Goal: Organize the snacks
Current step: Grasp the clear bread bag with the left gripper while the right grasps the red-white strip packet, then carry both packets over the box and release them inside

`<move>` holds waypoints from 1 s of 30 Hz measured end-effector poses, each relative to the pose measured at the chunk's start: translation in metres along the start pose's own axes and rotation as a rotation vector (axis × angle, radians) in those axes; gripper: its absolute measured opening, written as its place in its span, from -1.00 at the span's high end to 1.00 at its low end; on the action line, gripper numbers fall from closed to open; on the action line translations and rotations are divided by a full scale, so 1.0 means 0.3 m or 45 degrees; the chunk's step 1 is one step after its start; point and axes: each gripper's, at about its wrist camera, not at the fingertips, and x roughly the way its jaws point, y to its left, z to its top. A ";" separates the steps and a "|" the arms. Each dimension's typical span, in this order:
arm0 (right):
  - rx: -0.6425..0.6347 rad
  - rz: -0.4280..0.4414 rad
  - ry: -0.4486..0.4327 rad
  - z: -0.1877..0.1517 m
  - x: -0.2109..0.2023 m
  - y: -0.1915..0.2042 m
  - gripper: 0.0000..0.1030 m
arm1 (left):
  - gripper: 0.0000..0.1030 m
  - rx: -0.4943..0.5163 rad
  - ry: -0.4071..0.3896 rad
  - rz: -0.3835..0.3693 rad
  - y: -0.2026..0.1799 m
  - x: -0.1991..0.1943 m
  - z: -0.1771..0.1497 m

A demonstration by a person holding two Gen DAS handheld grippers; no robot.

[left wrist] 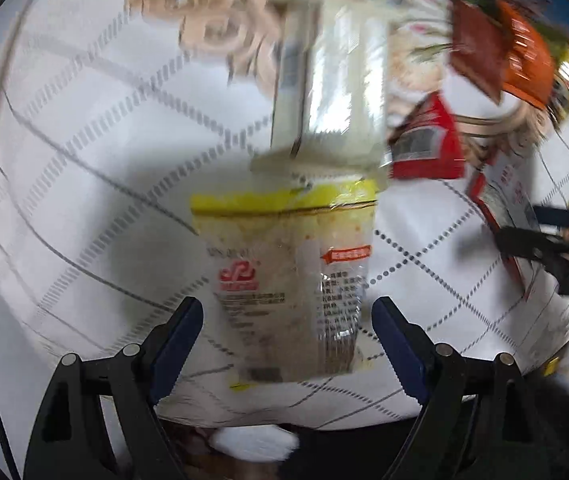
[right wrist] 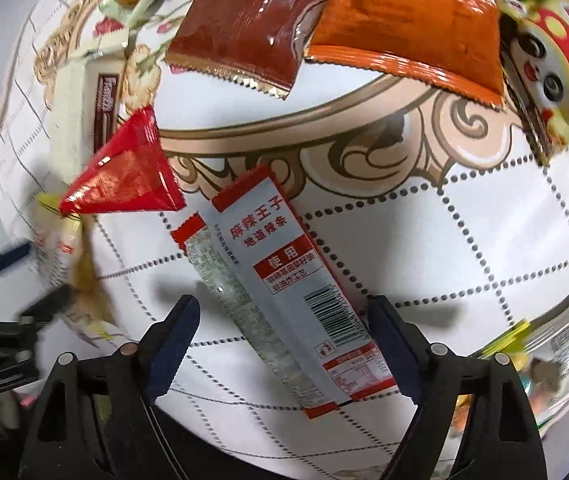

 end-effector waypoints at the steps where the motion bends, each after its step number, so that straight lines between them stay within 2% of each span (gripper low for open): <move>1: -0.019 -0.012 -0.030 0.001 -0.009 -0.002 -0.71 | -0.68 -0.049 0.024 -0.038 0.017 0.027 0.002; 4: -0.219 -0.180 -0.116 0.009 -0.024 0.039 -0.71 | -0.68 -0.139 0.031 -0.076 0.031 0.066 0.009; 6: -0.331 -0.248 -0.099 0.000 -0.016 0.089 -0.71 | -0.68 -0.171 0.008 -0.090 0.024 0.075 0.016; 8: -0.349 -0.293 -0.109 -0.014 0.001 0.109 -0.70 | -0.64 -0.196 -0.032 -0.090 -0.015 0.084 0.019; 9: -0.333 -0.302 -0.112 -0.019 0.006 0.114 -0.61 | -0.55 -0.208 -0.049 -0.078 -0.012 0.074 0.016; 10: -0.278 -0.302 -0.123 -0.019 0.005 0.108 -0.51 | -0.47 -0.220 -0.066 -0.061 -0.025 0.066 0.015; 11: -0.204 -0.282 -0.141 -0.037 0.018 0.124 -0.26 | -0.42 -0.232 -0.078 -0.053 -0.023 0.045 0.022; 12: -0.087 -0.228 -0.164 -0.034 0.002 0.097 -0.18 | -0.35 -0.244 -0.088 -0.047 -0.016 0.019 0.027; 15: 0.171 -0.003 -0.160 -0.019 -0.005 0.027 -0.18 | -0.35 -0.268 -0.107 -0.044 -0.027 0.003 0.000; 17: 0.244 0.100 -0.117 -0.016 -0.001 -0.001 -0.22 | -0.35 -0.276 -0.106 -0.055 -0.023 0.011 -0.014; 18: 0.229 0.105 -0.104 -0.015 -0.001 0.001 -0.35 | -0.35 -0.277 -0.105 -0.057 -0.022 0.020 -0.041; 20: 0.169 0.046 -0.089 -0.018 0.012 0.024 -0.50 | -0.35 -0.272 -0.105 -0.057 -0.021 0.021 -0.053; 23: 0.056 -0.074 -0.069 -0.037 0.050 0.083 -0.50 | -0.33 -0.265 -0.118 -0.045 -0.005 0.067 -0.086; 25: 0.004 -0.146 -0.096 -0.056 0.077 0.140 -0.49 | -0.18 -0.256 -0.130 -0.025 -0.016 0.054 -0.091; 26: 0.000 -0.166 -0.118 -0.061 0.079 0.148 -0.42 | -0.12 -0.250 -0.133 -0.011 -0.023 0.047 -0.099; 27: 0.002 -0.188 -0.144 -0.078 0.074 0.154 -0.21 | -0.03 -0.243 -0.133 0.000 -0.032 0.040 -0.108; 30: 0.024 -0.173 -0.198 -0.101 0.072 0.198 0.05 | 0.01 -0.224 -0.134 0.000 -0.053 0.008 -0.131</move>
